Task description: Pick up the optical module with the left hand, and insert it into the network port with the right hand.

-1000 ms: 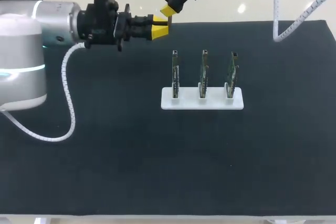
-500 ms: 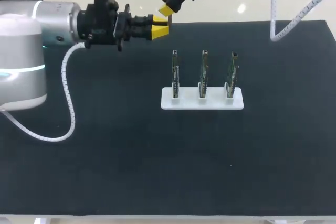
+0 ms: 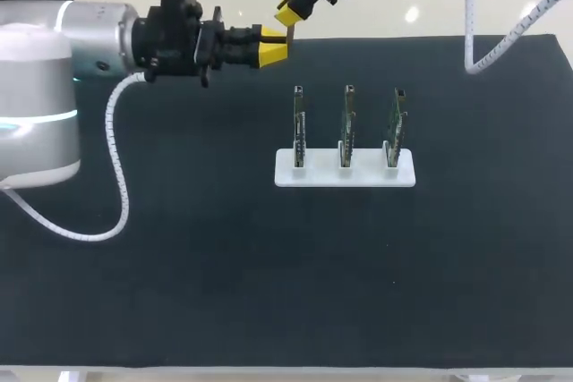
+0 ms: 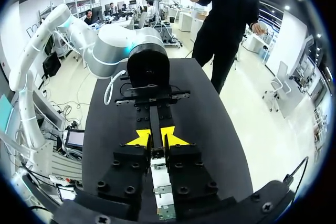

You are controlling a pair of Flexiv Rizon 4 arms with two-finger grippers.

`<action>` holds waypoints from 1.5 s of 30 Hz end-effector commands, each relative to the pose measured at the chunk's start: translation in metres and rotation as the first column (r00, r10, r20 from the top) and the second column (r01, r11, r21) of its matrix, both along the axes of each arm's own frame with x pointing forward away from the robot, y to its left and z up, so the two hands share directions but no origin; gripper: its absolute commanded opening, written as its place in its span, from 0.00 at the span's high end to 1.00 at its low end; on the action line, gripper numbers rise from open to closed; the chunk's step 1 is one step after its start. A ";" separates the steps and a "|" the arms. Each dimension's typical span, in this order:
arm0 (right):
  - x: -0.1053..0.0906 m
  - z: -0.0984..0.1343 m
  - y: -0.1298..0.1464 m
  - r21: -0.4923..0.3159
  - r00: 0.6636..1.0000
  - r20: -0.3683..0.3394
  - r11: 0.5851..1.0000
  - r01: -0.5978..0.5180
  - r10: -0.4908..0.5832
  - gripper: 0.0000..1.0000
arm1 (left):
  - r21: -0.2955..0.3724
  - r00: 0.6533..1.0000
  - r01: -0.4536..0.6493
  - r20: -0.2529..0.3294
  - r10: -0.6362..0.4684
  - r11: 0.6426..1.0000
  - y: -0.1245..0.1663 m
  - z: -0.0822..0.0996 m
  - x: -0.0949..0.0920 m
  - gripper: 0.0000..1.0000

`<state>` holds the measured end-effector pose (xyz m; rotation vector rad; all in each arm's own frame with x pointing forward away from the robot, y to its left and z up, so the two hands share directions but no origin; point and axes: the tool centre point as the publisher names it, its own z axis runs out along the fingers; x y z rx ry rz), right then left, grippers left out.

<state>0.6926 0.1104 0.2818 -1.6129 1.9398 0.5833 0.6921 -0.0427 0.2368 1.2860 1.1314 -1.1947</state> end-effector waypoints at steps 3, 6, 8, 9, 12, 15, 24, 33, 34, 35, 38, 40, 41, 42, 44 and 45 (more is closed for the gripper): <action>0.000 -0.001 -0.002 -0.030 1.000 0.023 1.000 -0.008 0.009 1.00 | 0.000 1.000 0.000 0.002 0.000 1.000 0.000 0.000 -0.001 1.00; 0.000 -0.001 -0.002 -0.030 1.000 0.023 1.000 -0.008 0.009 1.00 | 0.000 1.000 0.000 0.002 0.000 1.000 0.000 0.000 -0.001 1.00; 0.000 -0.001 -0.002 -0.030 1.000 0.023 1.000 -0.008 0.009 1.00 | 0.000 1.000 0.000 0.002 0.000 1.000 0.000 0.000 -0.001 1.00; 0.000 -0.001 -0.002 -0.030 1.000 0.023 1.000 -0.008 0.009 1.00 | 0.000 1.000 0.000 0.002 0.000 1.000 0.000 0.000 -0.001 1.00; 0.000 -0.001 -0.002 -0.030 1.000 0.023 1.000 -0.008 0.009 1.00 | 0.000 1.000 0.000 0.002 0.000 1.000 0.000 0.000 -0.001 1.00; 0.000 -0.001 -0.002 -0.030 1.000 0.023 1.000 -0.008 0.009 1.00 | 0.000 1.000 0.000 0.002 0.000 1.000 0.000 0.000 -0.001 1.00; 0.000 -0.001 -0.002 -0.030 1.000 0.023 1.000 -0.008 0.009 1.00 | 0.000 1.000 0.000 0.002 0.000 1.000 0.000 0.000 -0.001 0.00; 0.000 -0.001 -0.002 -0.030 1.000 0.023 1.000 -0.008 0.009 1.00 | 0.000 1.000 0.000 0.002 0.000 1.000 0.000 0.000 -0.001 0.00; 0.000 -0.001 -0.002 -0.030 1.000 0.023 1.000 -0.008 0.009 1.00 | 0.000 1.000 0.000 0.002 0.000 1.000 0.000 0.000 -0.001 0.00; 0.000 -0.001 -0.002 -0.030 1.000 0.023 1.000 -0.008 0.009 1.00 | 0.000 1.000 0.000 0.002 0.000 1.000 0.000 0.000 -0.001 0.00; 0.000 -0.001 -0.002 -0.030 1.000 0.023 1.000 -0.008 0.009 1.00 | 0.013 1.000 -0.006 0.005 0.005 1.000 0.001 0.000 0.000 0.00; 0.000 -0.001 -0.002 -0.030 1.000 0.023 1.000 -0.008 0.009 1.00 | 0.039 1.000 -0.024 0.017 0.024 0.999 0.002 -0.001 0.001 0.00; 0.000 -0.001 -0.002 -0.030 1.000 0.023 1.000 -0.008 0.009 1.00 | 0.060 0.999 -0.031 0.012 0.030 0.998 0.003 -0.001 0.002 0.00; 0.000 -0.001 -0.002 -0.030 1.000 0.023 1.000 -0.008 0.009 1.00 | 0.072 0.999 -0.039 0.018 0.037 0.997 0.005 -0.001 0.003 0.00; 0.000 -0.001 -0.002 -0.030 1.000 0.023 1.000 -0.008 0.009 1.00 | 0.106 0.999 -0.042 0.007 0.042 0.993 0.011 -0.003 0.003 0.00; 0.000 -0.001 -0.002 -0.030 1.000 0.023 1.000 -0.008 0.009 1.00 | 0.114 0.999 -0.045 0.010 0.044 0.992 0.012 -0.003 0.004 0.00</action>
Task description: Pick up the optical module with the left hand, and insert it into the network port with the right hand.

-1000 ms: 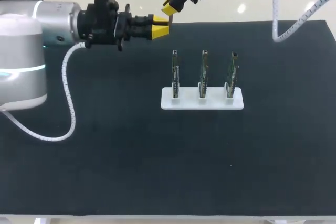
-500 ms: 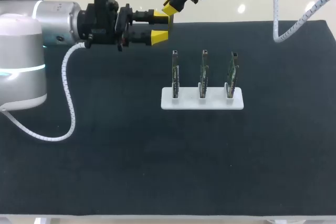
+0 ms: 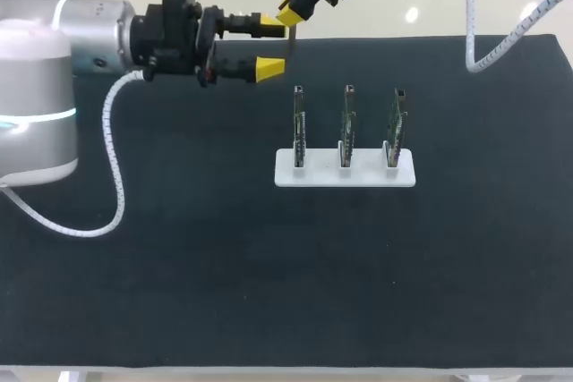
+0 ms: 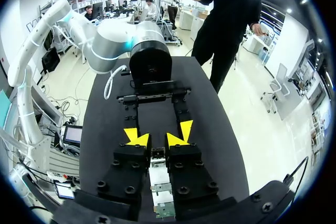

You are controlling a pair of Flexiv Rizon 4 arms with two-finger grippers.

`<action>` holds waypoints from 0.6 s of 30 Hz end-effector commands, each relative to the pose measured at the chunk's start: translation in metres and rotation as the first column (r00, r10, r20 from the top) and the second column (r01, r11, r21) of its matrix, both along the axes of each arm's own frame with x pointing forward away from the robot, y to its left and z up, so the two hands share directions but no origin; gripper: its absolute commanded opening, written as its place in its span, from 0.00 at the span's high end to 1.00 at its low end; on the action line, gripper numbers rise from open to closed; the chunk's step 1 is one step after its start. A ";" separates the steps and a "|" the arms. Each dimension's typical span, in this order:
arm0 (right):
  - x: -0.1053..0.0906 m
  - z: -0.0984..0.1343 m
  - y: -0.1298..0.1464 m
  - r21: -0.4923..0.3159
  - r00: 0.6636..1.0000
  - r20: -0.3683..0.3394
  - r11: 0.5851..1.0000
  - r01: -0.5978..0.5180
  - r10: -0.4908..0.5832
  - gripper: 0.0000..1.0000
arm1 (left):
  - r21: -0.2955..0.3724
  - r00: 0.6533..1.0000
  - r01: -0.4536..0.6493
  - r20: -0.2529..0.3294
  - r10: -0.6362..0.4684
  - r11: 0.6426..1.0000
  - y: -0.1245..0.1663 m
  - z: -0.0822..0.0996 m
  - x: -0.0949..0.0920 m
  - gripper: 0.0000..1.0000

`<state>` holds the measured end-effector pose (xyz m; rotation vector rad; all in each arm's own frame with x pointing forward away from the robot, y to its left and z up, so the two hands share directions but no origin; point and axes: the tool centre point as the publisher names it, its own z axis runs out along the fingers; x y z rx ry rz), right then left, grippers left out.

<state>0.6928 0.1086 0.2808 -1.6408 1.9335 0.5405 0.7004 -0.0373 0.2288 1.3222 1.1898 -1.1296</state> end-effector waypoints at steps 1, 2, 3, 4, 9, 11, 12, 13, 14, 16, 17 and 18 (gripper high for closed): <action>0.000 0.000 0.000 0.000 1.000 0.001 1.000 0.002 -0.002 1.00 | 0.057 1.000 -0.012 -0.008 0.012 0.998 0.010 0.004 -0.005 0.00; 0.000 0.000 0.000 0.000 1.000 0.001 1.000 0.002 -0.002 1.00 | 0.074 1.000 -0.004 -0.008 0.005 0.997 0.014 0.003 -0.006 0.00; 0.000 0.000 0.000 0.000 1.000 0.001 1.000 0.002 -0.002 1.00 | 0.081 1.000 0.001 -0.008 -0.001 0.997 0.017 0.002 -0.006 0.00; 0.000 0.000 0.000 0.000 1.000 0.001 1.000 0.002 -0.002 1.00 | 0.102 1.000 0.003 -0.012 -0.001 0.995 0.022 0.001 -0.007 0.00; 0.000 0.000 0.000 0.000 1.000 0.001 1.000 0.002 -0.002 1.00 | 0.159 1.000 0.020 -0.019 -0.017 0.987 0.043 -0.004 -0.007 0.00; 0.000 0.000 0.000 0.000 1.000 0.001 1.000 0.002 -0.002 1.00 | 0.183 1.000 0.023 -0.018 -0.020 0.983 0.053 -0.008 -0.007 0.00; 0.000 0.000 0.000 0.000 1.000 0.001 1.000 0.002 -0.002 1.00 | 0.193 1.000 0.024 -0.016 -0.021 0.981 0.055 -0.010 -0.007 0.00; 0.000 0.000 0.000 0.000 1.000 0.001 1.000 0.002 -0.002 1.00 | 0.212 1.000 0.017 -0.013 -0.015 0.977 0.059 -0.012 -0.006 0.00; 0.000 0.000 0.000 0.000 1.000 0.001 1.000 0.002 -0.002 1.00 | 0.223 1.000 0.012 -0.002 -0.011 0.975 0.064 -0.013 -0.004 0.00; 0.000 0.000 0.000 0.000 1.000 0.001 1.000 0.002 -0.002 1.00 | 0.247 1.000 0.015 0.003 -0.016 0.969 0.073 -0.016 -0.003 0.00; 0.000 0.000 0.000 0.000 1.000 0.001 1.000 0.002 -0.002 1.00 | 0.258 1.000 0.014 0.004 -0.015 0.966 0.077 -0.017 -0.002 0.00; 0.000 0.000 0.000 0.000 1.000 0.001 1.000 0.002 -0.002 1.00 | 0.268 1.000 0.013 0.005 -0.015 0.963 0.080 -0.018 -0.001 0.00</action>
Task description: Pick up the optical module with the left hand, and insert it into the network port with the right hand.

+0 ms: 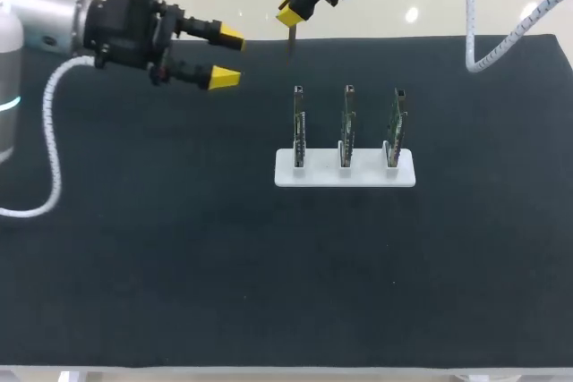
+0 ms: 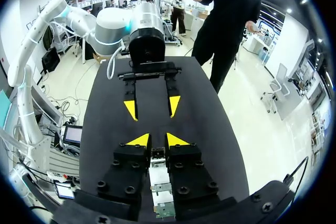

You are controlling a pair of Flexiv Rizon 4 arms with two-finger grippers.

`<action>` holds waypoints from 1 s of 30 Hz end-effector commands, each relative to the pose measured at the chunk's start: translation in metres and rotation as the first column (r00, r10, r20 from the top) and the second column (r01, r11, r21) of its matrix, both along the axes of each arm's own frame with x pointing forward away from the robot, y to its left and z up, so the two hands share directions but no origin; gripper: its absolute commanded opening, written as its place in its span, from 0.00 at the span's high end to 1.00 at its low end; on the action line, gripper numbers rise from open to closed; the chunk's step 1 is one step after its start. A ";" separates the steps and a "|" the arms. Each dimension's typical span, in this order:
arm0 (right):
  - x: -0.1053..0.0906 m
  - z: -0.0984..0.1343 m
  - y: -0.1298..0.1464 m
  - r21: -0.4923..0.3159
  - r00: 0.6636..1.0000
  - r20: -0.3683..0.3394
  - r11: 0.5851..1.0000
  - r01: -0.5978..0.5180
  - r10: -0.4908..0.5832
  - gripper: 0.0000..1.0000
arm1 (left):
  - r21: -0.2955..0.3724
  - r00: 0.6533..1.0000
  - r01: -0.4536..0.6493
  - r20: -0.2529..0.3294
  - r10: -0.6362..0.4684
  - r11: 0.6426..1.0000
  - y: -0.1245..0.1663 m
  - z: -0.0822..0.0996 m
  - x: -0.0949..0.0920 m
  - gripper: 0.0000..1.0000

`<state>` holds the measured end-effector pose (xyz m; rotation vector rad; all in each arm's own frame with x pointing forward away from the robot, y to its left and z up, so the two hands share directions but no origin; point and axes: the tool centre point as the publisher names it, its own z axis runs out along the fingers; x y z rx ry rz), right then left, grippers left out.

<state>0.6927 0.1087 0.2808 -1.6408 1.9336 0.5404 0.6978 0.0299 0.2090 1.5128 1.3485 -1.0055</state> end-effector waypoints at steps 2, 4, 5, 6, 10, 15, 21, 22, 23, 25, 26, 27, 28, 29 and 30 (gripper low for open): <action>0.000 0.000 0.000 0.000 1.000 0.001 1.000 0.001 -0.001 1.00 | 0.044 1.000 0.001 0.001 -0.001 0.999 0.019 0.000 0.004 0.00; 0.000 0.000 0.000 0.000 1.000 0.001 1.000 0.001 -0.001 1.00 | 0.068 1.000 -0.015 0.000 0.015 0.998 0.026 -0.002 0.006 0.00; 0.000 0.000 0.000 0.000 1.000 0.001 1.000 0.001 -0.001 1.00 | 0.078 1.000 -0.011 -0.007 0.012 0.997 0.028 -0.001 0.007 0.00; 0.000 0.000 0.000 0.000 1.000 0.001 1.000 0.001 -0.001 1.00 | 0.084 1.000 -0.013 -0.007 0.014 0.996 0.031 -0.001 0.008 0.00; 0.000 0.000 0.000 0.000 1.000 0.001 1.000 0.001 -0.001 1.00 | 0.119 0.999 -0.037 -0.031 0.041 0.992 0.038 0.000 0.013 0.00; 0.000 0.000 0.000 0.000 1.000 0.001 1.000 0.001 -0.001 1.00 | 0.099 0.999 -0.023 -0.035 0.026 0.995 0.040 0.003 0.017 0.00; 0.000 0.000 0.000 0.000 1.000 0.001 1.000 0.001 -0.001 1.00 | 0.099 0.999 -0.023 -0.035 0.026 0.995 0.040 0.003 0.017 0.00; 0.000 0.000 0.000 0.000 1.000 0.001 1.000 0.001 -0.001 1.00 | 0.099 0.999 -0.023 -0.035 0.026 0.995 0.040 0.003 0.017 0.00; 0.000 0.000 0.000 0.000 1.000 0.001 1.000 0.001 -0.001 1.00 | 0.099 0.999 -0.023 -0.035 0.026 0.995 0.040 0.003 0.017 0.00; 0.000 0.000 0.000 0.000 1.000 0.001 1.000 0.001 -0.001 1.00 | 0.099 0.999 -0.023 -0.035 0.026 0.995 0.040 0.003 0.017 0.00; 0.000 0.000 0.000 0.000 1.000 0.001 1.000 0.001 -0.001 1.00 | 0.099 0.999 -0.023 -0.035 0.026 0.995 0.040 0.003 0.017 0.00; 0.001 -0.002 -0.003 0.004 1.000 -0.019 1.000 -0.006 0.006 1.00 | 0.099 0.999 -0.023 -0.035 0.026 0.995 0.040 0.003 0.017 0.00; 0.003 -0.003 -0.007 0.005 1.000 -0.021 1.000 -0.008 0.008 1.00 | 0.099 0.999 -0.023 -0.035 0.026 0.995 0.040 0.003 0.017 0.00; 0.006 -0.005 -0.012 0.001 1.000 -0.011 1.000 -0.018 0.018 1.00 | 0.099 0.999 -0.023 -0.035 0.026 0.995 0.040 0.003 0.017 0.00; 0.007 -0.007 -0.017 0.001 1.000 -0.012 1.000 -0.019 0.019 1.00 | 0.099 0.999 -0.023 -0.035 0.026 0.995 0.040 0.003 0.017 0.00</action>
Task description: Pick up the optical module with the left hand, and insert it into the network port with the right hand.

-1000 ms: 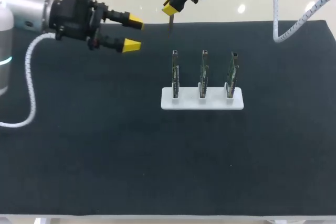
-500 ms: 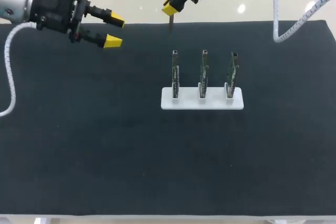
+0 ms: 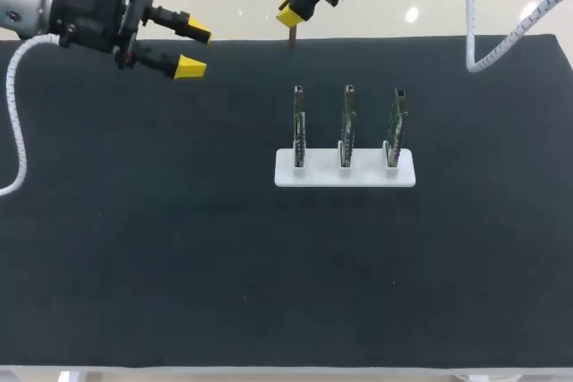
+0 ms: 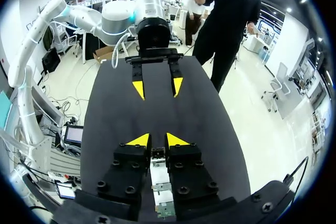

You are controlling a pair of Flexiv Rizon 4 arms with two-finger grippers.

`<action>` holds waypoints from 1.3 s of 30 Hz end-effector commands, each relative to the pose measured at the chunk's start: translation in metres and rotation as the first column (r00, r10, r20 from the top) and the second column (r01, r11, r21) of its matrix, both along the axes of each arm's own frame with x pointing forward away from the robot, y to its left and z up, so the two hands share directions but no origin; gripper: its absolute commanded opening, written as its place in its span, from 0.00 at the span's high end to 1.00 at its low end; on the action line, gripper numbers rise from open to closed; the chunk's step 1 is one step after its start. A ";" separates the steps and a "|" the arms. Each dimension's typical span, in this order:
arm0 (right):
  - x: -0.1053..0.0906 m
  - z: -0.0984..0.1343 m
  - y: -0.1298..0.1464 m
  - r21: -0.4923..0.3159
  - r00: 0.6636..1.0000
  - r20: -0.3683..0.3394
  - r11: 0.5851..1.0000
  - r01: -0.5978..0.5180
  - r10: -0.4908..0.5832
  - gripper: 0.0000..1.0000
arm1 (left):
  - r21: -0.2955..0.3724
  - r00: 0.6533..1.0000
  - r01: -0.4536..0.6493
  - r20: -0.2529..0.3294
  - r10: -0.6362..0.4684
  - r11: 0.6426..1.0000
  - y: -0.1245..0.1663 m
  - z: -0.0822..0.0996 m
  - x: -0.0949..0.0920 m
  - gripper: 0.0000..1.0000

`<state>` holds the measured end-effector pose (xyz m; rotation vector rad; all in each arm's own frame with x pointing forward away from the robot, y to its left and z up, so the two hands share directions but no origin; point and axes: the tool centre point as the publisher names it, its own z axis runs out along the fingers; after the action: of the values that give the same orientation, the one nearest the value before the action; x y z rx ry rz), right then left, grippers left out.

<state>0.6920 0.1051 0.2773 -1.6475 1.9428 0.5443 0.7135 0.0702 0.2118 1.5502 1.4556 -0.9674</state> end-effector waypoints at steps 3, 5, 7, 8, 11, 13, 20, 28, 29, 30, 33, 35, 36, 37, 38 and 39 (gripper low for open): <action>0.013 -0.010 -0.030 0.002 0.999 0.004 0.999 -0.032 0.032 1.00 | 0.003 1.000 0.001 -0.001 -0.001 1.000 0.000 0.000 0.001 0.00; 0.015 -0.013 -0.041 -0.010 0.999 0.006 0.999 -0.041 0.041 1.00 | 0.003 1.000 0.001 -0.001 -0.001 1.000 0.000 0.000 0.001 0.00; 0.017 -0.016 -0.051 -0.024 0.999 0.002 0.999 -0.047 0.047 1.00 | 0.003 1.000 0.001 -0.001 -0.001 1.000 0.000 0.000 0.001 0.00; 0.018 -0.018 -0.056 -0.030 0.999 0.004 0.998 -0.050 0.050 1.00 | 0.003 1.000 0.001 -0.001 -0.001 1.000 0.000 0.000 0.001 0.00; 0.019 -0.026 -0.069 -0.036 0.998 0.011 0.998 -0.055 0.055 1.00 | 0.003 1.000 0.001 -0.001 -0.001 1.000 0.000 0.000 0.001 0.00; 0.020 -0.031 -0.078 -0.038 0.998 0.016 0.997 -0.061 0.061 1.00 | 0.003 1.000 0.001 -0.001 -0.001 1.000 0.000 0.000 0.001 0.00; 0.019 -0.046 -0.103 -0.043 0.998 -0.012 0.997 -0.069 0.069 1.00 | 0.003 1.000 0.001 -0.001 -0.001 1.000 0.000 0.000 0.001 0.00; 0.019 -0.064 -0.121 -0.065 0.999 -0.029 0.997 -0.035 0.033 1.00 | 0.003 1.000 0.001 -0.001 -0.001 1.000 0.000 0.000 0.001 0.00; 0.019 -0.066 -0.122 -0.065 0.999 -0.028 0.997 -0.035 0.033 1.00 | 0.003 1.000 0.001 -0.001 -0.001 1.000 0.000 0.000 0.001 0.00; 0.019 -0.068 -0.124 -0.065 0.999 -0.027 0.997 -0.036 0.034 1.00 | 0.003 1.000 0.001 -0.001 -0.001 1.000 0.000 0.000 0.001 0.00; 0.018 -0.072 -0.128 -0.070 0.999 -0.028 0.996 -0.048 0.046 1.00 | 0.003 1.000 0.001 -0.001 -0.001 1.000 0.000 0.000 0.001 0.00; 0.016 -0.074 -0.131 -0.063 0.998 -0.042 0.997 -0.049 0.047 1.00 | 0.003 1.000 0.001 -0.001 -0.001 1.000 0.000 0.000 0.001 0.00; 0.016 -0.075 -0.133 -0.058 0.998 -0.048 0.997 -0.049 0.046 1.00 | 0.003 1.000 0.001 -0.001 -0.001 1.000 0.000 0.000 0.001 0.00; 0.016 -0.076 -0.134 -0.064 0.998 -0.039 0.997 -0.046 0.043 1.00 | 0.003 1.000 0.001 -0.001 -0.001 1.000 0.000 0.000 0.001 0.00; 0.016 -0.077 -0.135 -0.064 0.998 -0.039 0.997 -0.046 0.044 1.00 | 0.003 1.000 0.001 -0.001 -0.001 1.000 0.000 0.000 0.001 0.00; 0.017 -0.078 -0.136 -0.062 0.998 -0.041 0.997 -0.047 0.044 1.00 | 0.003 1.000 0.001 -0.001 -0.001 1.000 0.000 0.000 0.001 0.00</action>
<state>0.7095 -0.0282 0.2014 -1.7405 1.9798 0.5355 0.7136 0.0706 0.2116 1.5505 1.4545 -0.9682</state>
